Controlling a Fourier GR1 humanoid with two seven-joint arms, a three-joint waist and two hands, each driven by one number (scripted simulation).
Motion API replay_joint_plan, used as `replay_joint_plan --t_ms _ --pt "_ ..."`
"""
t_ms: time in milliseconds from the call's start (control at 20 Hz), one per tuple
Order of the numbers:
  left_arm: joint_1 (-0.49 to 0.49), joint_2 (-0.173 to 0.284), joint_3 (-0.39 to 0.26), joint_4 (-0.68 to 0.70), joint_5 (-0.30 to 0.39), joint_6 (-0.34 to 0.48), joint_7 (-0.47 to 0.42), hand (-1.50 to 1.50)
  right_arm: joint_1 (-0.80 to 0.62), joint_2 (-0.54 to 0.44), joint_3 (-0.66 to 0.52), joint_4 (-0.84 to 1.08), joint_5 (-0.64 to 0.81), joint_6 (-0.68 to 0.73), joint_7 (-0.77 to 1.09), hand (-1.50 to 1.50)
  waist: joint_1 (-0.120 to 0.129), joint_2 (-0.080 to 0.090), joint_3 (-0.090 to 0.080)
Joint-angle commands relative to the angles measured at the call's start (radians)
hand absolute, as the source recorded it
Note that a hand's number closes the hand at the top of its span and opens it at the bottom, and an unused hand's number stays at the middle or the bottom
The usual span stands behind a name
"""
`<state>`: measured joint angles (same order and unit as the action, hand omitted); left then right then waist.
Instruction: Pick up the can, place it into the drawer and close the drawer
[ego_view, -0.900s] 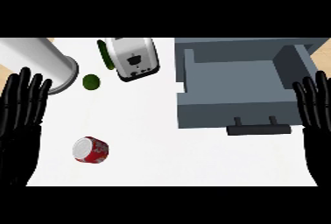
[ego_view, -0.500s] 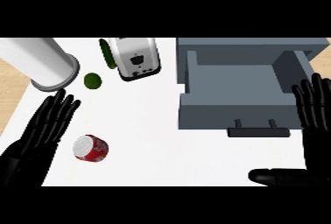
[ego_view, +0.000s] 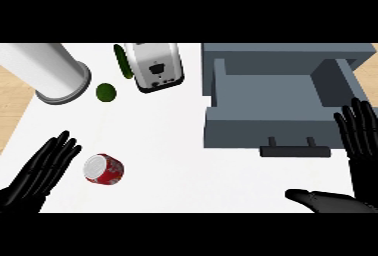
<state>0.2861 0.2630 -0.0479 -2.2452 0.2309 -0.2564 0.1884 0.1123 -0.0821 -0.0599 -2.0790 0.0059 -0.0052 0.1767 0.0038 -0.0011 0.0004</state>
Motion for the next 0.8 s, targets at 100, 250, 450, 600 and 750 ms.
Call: replay_joint_plan --t_ms 100,250,450,600,750 --pt "0.07 -0.03 0.023 -0.079 0.047 -0.017 0.069 -1.5 0.11 0.006 -0.008 -0.056 -0.036 0.049 -0.009 -1.5 -0.004 -0.001 0.0" --pt "0.025 0.0 0.144 0.016 0.155 -0.063 0.054 -1.5 0.113 -0.028 -0.084 -0.013 -0.091 0.091 -0.064 -1.5 -0.005 0.0 0.0" --pt "-0.042 -0.034 0.116 -0.007 0.097 -0.002 0.157 -1.5 0.108 -0.027 -0.108 -0.041 -0.098 0.096 -0.051 -1.5 -0.007 0.001 0.0" --pt "0.064 -0.078 0.09 -0.016 0.04 -0.04 0.107 -1.5 0.184 0.025 -0.042 -0.045 -0.035 0.103 -0.104 -1.5 -0.004 0.0 0.0" --pt "-0.127 -0.06 0.131 0.094 0.06 -0.023 0.14 -1.5 0.15 0.023 -0.048 -0.066 -0.034 0.095 -0.052 -1.5 -0.008 0.001 0.0"
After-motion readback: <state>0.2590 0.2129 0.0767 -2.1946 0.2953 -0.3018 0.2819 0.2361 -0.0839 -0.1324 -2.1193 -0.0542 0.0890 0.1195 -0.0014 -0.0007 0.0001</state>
